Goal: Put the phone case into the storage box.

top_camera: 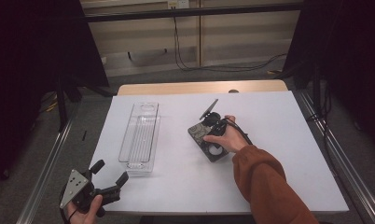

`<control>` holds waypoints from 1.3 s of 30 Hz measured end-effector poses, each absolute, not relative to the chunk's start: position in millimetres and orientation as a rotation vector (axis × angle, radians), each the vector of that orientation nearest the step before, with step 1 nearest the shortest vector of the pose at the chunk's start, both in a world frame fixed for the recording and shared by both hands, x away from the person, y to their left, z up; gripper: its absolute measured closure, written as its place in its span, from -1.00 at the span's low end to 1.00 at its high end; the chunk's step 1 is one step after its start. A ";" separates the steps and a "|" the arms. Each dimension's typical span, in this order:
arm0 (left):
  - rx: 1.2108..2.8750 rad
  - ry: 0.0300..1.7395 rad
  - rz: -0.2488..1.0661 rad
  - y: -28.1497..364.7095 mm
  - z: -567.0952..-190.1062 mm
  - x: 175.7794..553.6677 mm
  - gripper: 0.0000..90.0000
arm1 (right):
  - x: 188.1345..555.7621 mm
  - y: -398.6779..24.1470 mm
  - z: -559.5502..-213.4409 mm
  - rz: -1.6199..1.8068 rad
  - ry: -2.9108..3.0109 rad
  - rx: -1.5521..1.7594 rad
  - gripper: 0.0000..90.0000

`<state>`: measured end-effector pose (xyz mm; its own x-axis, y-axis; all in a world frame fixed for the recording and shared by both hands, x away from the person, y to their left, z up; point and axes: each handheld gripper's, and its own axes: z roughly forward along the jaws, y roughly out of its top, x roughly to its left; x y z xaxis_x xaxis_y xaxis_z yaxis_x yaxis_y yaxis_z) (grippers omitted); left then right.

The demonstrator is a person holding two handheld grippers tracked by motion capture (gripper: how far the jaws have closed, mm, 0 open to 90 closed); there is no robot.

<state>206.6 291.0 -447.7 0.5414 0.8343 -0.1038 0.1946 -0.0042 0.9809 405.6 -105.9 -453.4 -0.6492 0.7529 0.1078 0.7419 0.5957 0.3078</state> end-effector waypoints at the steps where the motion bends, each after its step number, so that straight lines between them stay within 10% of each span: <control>1: 1.524 0.915 0.637 290.7 -447.7 206.6 -0.96 | 406.5 -106.2 -453.6 0.496 2.779 1.290 -0.83; 39: 1.530 0.903 0.622 290.6 -447.8 207.4 -0.96 | 410.4 -90.9 -463.5 0.363 2.765 1.280 -0.75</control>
<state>207.4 290.6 -447.8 0.5567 0.8240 -0.1057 0.1953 -0.0061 0.9807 410.4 -90.9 -463.5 -0.6498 0.7594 0.0333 0.7422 0.6245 0.2433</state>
